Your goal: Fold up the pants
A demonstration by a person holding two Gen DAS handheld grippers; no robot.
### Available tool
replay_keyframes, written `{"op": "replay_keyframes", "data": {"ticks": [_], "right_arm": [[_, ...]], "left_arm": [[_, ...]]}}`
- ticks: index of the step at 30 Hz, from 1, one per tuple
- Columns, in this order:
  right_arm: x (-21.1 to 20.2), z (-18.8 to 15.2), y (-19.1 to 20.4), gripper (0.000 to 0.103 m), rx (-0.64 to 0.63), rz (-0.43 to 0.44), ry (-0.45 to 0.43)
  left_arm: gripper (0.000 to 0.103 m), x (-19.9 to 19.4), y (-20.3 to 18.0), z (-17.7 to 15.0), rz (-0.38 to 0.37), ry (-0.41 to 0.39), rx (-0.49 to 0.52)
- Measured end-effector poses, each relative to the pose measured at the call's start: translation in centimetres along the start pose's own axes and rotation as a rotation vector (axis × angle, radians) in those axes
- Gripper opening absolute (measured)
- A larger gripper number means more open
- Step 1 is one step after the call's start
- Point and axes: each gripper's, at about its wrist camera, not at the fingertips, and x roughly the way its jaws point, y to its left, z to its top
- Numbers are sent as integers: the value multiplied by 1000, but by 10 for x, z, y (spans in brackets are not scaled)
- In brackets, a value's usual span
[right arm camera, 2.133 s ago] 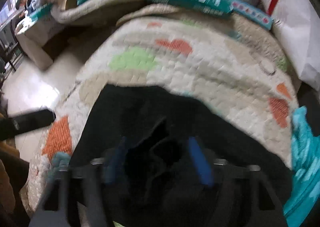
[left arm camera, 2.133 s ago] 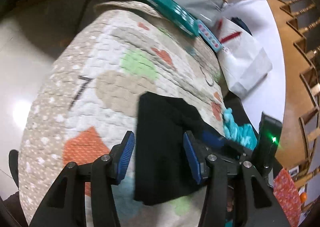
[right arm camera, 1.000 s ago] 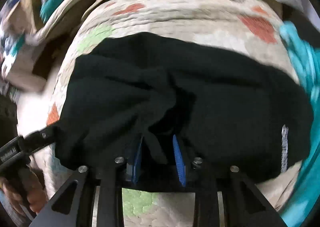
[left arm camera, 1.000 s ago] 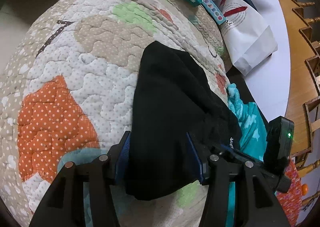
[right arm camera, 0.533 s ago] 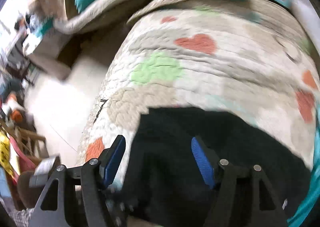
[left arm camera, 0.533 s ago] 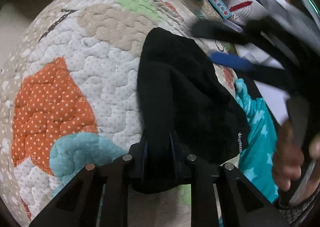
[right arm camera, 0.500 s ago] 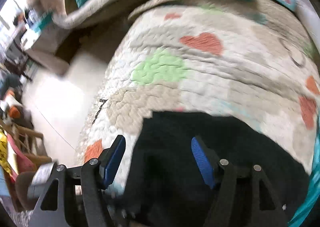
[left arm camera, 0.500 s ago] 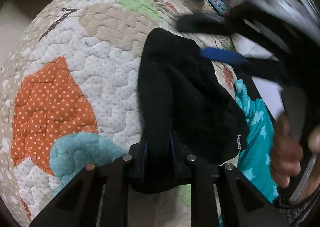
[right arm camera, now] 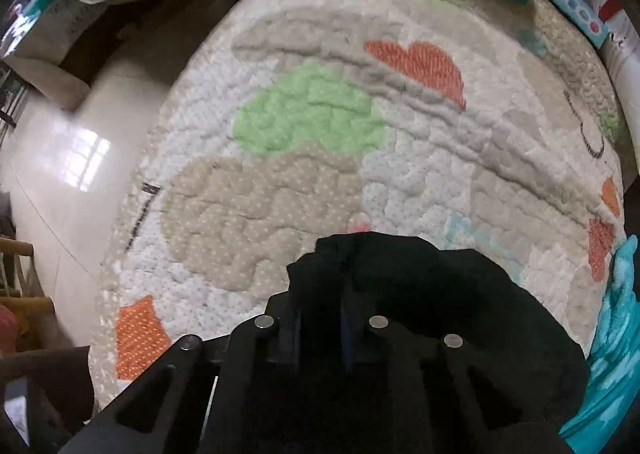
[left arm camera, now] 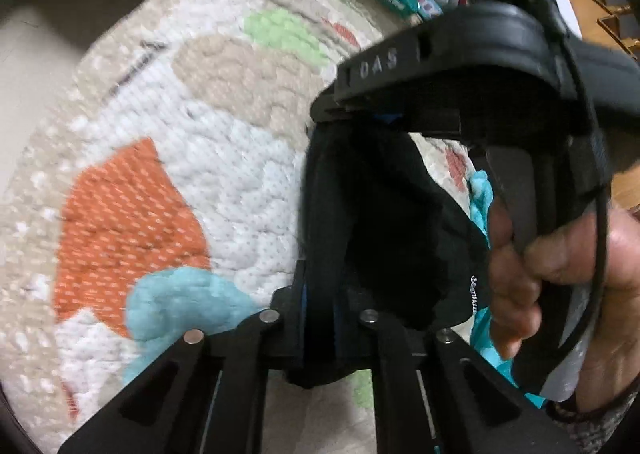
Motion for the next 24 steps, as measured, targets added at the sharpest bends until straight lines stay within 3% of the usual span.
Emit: {"op": "replay_keyframes", "data": {"ticks": [7, 10, 12, 14, 15, 16, 18, 20, 24], "right_arm": [[-11, 12, 40, 14, -57, 73, -47], [-9, 21, 74, 15, -82, 101, -38], [3, 20, 93, 25, -88, 132, -8], [7, 21, 99, 42, -77, 175, -14], [4, 21, 99, 56, -67, 203, -27], [-3, 20, 97, 62, -55, 230, -45], [-22, 17, 85, 63, -29, 278, -93], [-50, 7, 61, 67, 5, 298, -155], [-102, -38, -26, 74, 150, 251, -292]], "left_arm": [[7, -32, 26, 5, 27, -45, -88], [7, -45, 38, 5, 86, -69, -112], [10, -44, 47, 2, 126, -59, -146], [13, -43, 56, -1, 152, -44, -197], [14, -44, 60, -1, 142, -43, -227], [15, -45, 62, -1, 132, -44, -241], [16, -53, 63, 1, 132, -78, -249], [23, -64, 61, 4, 138, -128, -243], [28, -83, 62, 14, 169, -219, -217]]}}
